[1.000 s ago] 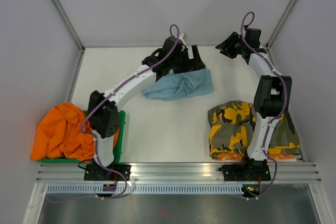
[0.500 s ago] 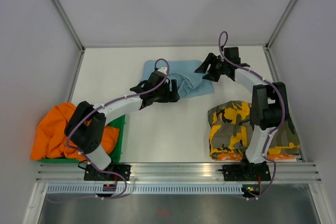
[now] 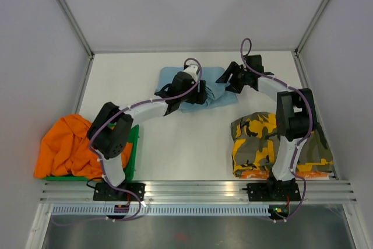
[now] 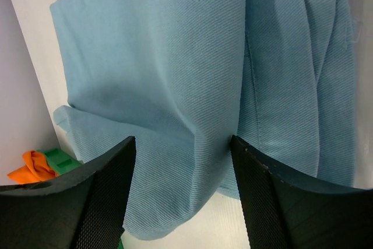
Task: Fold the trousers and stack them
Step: Fold the trousers
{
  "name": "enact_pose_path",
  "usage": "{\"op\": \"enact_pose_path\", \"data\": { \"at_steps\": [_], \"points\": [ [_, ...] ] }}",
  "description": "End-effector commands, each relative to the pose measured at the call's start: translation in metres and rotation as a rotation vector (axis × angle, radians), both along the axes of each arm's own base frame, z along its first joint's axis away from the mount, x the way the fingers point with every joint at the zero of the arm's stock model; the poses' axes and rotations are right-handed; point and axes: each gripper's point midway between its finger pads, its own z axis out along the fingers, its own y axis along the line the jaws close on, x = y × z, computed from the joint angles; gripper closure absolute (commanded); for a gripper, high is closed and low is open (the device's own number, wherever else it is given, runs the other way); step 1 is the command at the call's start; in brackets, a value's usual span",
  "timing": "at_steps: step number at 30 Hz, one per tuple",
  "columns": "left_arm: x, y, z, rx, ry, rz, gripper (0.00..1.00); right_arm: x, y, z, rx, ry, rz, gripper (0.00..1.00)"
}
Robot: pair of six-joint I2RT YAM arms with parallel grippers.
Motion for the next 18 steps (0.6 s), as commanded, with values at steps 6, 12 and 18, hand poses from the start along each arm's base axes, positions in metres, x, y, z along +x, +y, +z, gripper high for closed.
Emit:
{"op": "enact_pose_path", "data": {
  "at_steps": [6,12,18],
  "points": [
    [0.010,-0.045,0.005,-0.053,-0.065,-0.193,0.30,0.006,0.002,0.006,0.001,0.005,-0.016,0.31],
    [0.006,-0.063,-0.009,-0.044,-0.063,-0.266,0.34,0.017,0.006,0.016,0.025,-0.036,-0.020,0.75],
    [0.007,-0.067,-0.022,-0.015,-0.057,-0.263,0.43,0.034,0.004,0.049,0.022,-0.119,-0.009,1.00]
  ]
}}
